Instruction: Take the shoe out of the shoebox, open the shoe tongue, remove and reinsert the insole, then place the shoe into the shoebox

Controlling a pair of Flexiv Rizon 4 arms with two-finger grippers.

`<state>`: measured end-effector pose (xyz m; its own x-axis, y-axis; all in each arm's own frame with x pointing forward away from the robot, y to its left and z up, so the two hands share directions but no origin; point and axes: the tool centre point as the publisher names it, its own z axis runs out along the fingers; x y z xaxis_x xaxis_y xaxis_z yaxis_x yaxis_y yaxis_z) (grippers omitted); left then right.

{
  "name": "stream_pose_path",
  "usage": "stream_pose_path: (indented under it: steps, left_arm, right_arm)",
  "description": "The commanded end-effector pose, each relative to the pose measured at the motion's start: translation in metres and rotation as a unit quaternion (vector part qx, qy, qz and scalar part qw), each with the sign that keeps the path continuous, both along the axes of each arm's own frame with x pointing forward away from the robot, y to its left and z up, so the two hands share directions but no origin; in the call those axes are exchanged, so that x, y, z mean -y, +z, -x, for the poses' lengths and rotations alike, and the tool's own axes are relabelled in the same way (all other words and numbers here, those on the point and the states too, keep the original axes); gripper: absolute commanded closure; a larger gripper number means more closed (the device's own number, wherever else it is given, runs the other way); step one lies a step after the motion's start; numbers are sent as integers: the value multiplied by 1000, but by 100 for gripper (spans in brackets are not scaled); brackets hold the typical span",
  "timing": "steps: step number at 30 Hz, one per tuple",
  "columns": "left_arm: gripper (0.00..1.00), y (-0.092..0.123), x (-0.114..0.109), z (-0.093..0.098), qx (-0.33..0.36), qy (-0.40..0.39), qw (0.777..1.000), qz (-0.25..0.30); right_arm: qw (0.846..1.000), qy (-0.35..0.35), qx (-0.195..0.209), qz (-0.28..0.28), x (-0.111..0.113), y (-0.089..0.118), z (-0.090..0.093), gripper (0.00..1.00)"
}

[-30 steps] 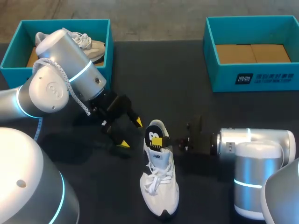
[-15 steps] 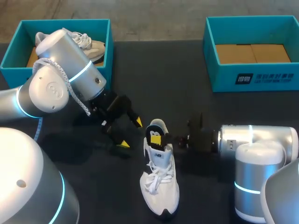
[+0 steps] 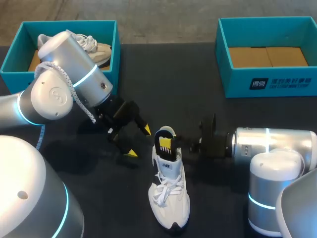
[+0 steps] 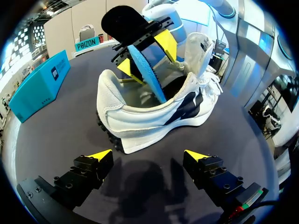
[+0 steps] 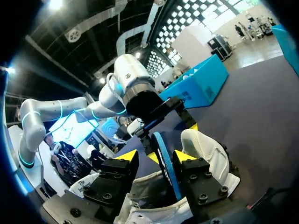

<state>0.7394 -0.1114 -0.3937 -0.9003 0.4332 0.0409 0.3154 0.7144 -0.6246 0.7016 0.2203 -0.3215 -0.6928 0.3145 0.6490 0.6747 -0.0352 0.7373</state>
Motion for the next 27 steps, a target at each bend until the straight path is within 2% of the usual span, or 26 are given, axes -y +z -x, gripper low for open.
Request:
stream_pose_path:
  steps: [1, 7, 8, 9, 27]
  left_arm:
    - [0, -1, 1, 0, 1, 0, 1000, -1]
    - [0, -1, 1, 0, 1, 0, 1000, -1]
    - [0, -1, 1, 0, 1, 0, 1000, -1]
    - [0, -1, 1, 0, 1, 0, 1000, -1]
    - [0, -1, 1, 0, 1, 0, 1000, -1]
  right_arm:
    - [1000, -3, 10, 7, 0, 3, -4, 51]
    - [1000, 8, 18, 11, -3, 8, -6, 56]
    - [1000, 8, 11, 10, -1, 5, -7, 67]
    - [1000, 6, 7, 10, -1, 4, -8, 73]
    - [1000, 6, 7, 10, -1, 4, -8, 73]
